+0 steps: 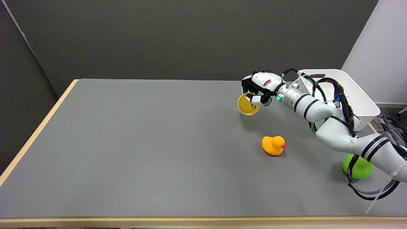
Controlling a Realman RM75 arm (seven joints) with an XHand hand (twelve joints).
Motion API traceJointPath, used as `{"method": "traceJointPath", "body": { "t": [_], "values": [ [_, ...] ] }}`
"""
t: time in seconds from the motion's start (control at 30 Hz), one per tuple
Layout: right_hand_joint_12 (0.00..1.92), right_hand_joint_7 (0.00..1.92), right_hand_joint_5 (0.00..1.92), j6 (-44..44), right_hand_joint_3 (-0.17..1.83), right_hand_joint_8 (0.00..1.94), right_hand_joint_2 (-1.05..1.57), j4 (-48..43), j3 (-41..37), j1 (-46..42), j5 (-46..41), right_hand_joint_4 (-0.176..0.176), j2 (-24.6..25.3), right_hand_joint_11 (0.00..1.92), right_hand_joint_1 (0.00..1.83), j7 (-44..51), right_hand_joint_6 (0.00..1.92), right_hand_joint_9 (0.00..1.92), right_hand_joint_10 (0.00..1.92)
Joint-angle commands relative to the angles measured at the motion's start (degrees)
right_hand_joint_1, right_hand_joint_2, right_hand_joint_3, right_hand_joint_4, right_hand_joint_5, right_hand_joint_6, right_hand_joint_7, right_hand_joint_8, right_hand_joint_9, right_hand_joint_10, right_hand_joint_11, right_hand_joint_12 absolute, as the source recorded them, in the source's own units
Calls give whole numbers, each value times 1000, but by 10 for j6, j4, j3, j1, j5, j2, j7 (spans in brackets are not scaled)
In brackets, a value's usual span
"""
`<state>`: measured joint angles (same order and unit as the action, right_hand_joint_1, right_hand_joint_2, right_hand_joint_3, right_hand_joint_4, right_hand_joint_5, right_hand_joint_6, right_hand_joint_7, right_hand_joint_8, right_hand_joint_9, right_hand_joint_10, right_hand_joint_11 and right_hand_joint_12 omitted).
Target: Place the yellow cup in the box.
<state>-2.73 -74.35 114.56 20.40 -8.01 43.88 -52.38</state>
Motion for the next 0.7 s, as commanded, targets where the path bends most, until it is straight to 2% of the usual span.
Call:
{"method": "traceJointPath", "body": {
  "t": [0.03, 0.47, 0.7],
  "values": [
    [1919, 678, 572, -3, 379, 1800, 1158, -19, -82, -12, 82, -130, -1, 225, 1134, 0, 1486, 683, 1809],
    [1920, 711, 576, 45, 355, 1749, 1157, -22, -233, -36, 179, -137, -19, 234, 1143, 0, 1468, 689, 1866],
    [1921, 724, 581, 64, 363, 1729, 1148, -19, -303, -53, 190, -136, -34, 263, 1143, 0, 1467, 704, 1873]
  ]
}}
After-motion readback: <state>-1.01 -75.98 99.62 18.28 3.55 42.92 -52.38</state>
